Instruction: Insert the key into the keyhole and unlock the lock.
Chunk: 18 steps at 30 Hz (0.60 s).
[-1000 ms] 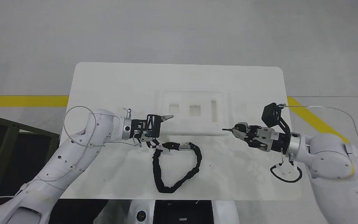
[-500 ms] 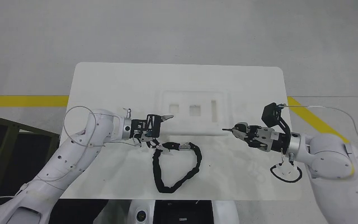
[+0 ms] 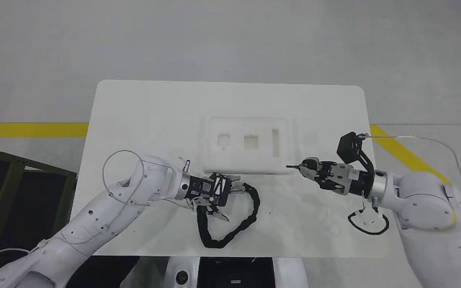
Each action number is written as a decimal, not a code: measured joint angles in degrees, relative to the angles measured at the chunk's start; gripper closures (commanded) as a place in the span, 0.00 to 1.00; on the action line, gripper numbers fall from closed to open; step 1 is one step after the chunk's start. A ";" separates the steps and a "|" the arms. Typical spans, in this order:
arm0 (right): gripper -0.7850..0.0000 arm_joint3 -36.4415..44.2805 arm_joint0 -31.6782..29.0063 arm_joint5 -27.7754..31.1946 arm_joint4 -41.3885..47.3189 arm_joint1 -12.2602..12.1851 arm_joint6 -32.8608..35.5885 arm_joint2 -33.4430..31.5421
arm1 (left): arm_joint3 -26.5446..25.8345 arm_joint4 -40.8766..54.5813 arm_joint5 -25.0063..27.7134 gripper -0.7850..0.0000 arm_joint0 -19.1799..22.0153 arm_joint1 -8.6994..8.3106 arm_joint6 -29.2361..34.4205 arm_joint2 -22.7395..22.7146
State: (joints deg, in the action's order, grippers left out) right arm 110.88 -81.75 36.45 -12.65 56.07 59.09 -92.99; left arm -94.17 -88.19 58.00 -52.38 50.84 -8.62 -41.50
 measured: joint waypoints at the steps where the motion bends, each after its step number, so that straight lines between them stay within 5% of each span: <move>1: 1.00 0.00 0.00 0.00 0.00 0.00 0.00 0.00 | -0.25 0.40 0.00 0.00 0.18 -0.09 0.94 0.62; 18: 1.00 0.00 0.00 0.00 0.00 0.00 0.00 0.00 | -2.22 3.30 -0.34 0.00 1.56 -0.51 13.05 1.76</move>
State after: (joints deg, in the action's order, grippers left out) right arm 110.88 -81.75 36.45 -12.65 56.07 59.09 -92.99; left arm -96.39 -84.89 57.66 -50.83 50.33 4.43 -39.74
